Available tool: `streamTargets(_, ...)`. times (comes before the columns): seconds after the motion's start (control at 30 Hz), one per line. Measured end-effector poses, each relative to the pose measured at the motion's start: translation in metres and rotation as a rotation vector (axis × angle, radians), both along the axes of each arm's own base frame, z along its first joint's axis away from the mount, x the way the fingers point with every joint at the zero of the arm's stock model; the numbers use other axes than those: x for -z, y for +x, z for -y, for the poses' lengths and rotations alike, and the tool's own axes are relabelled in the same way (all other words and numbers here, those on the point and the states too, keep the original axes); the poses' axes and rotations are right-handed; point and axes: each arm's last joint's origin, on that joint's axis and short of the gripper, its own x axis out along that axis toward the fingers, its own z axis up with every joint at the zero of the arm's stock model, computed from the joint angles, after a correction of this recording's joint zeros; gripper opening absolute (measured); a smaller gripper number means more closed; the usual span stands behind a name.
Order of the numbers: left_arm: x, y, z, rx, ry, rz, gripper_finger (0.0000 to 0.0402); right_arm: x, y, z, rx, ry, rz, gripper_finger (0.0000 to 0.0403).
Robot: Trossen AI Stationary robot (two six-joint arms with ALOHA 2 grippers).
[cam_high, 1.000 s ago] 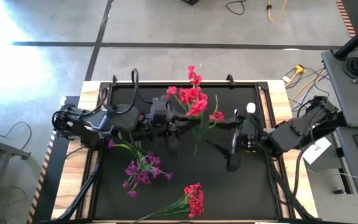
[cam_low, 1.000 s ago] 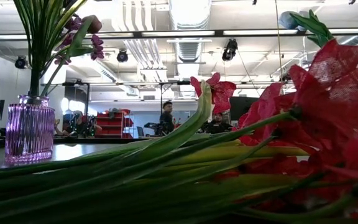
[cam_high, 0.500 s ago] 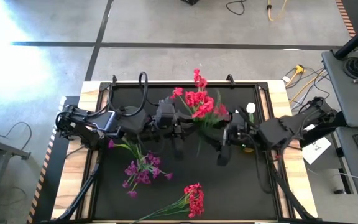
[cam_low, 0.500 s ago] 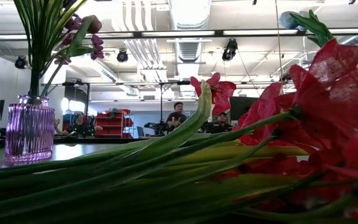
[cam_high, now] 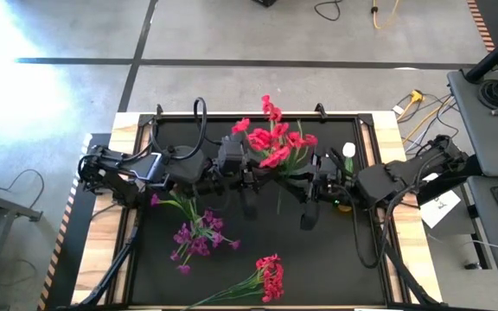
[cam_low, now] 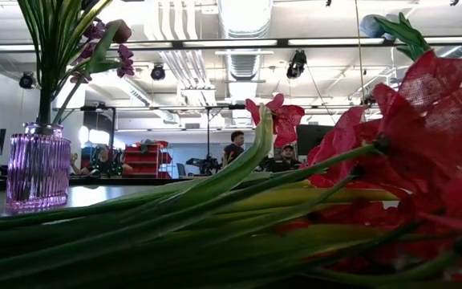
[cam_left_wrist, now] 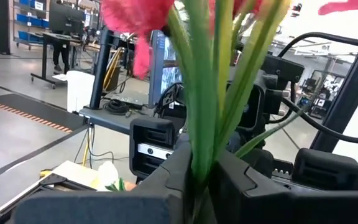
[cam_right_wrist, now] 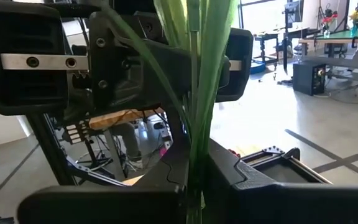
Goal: Sort flowers into vase by color
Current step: Put the left red flower into the yellow flower vase
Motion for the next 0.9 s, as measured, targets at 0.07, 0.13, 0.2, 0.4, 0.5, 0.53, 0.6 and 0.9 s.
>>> streamTargets(0.07,0.000,-0.001,0.000,0.020,0.004,-0.002,0.0037,0.000,0.000,0.000,0.000,0.000,0.000,0.0017)
streamTargets(0.13,-0.001,-0.004,0.000,0.045,0.008,-0.016,0.0056,0.000,-0.001,0.000,0.004,0.000,0.001,0.0016)
streamTargets(0.2,-0.002,-0.009,-0.001,0.053,0.017,-0.045,0.0081,-0.001,-0.002,0.001,0.006,0.000,0.001,0.0016)
streamTargets(0.4,-0.003,-0.036,-0.008,0.072,0.055,-0.187,0.0167,-0.008,-0.010,0.006,0.025,-0.009,0.018,0.0015)
streamTargets(0.5,-0.003,-0.054,-0.010,0.082,0.074,-0.279,0.0199,-0.010,-0.020,0.011,0.058,-0.026,-0.010,0.0015)
streamTargets(0.53,-0.002,-0.059,-0.010,0.085,0.075,-0.305,0.0206,-0.011,-0.024,0.014,0.082,-0.034,-0.027,0.0015)
streamTargets(0.6,-0.001,-0.068,-0.009,0.095,0.075,-0.343,0.0214,-0.011,-0.037,0.021,0.147,-0.064,-0.084,0.0015)
streamTargets(0.9,0.000,-0.076,0.001,0.123,0.075,-0.370,0.0207,0.028,-0.111,0.060,0.448,-0.117,-0.333,0.0015)
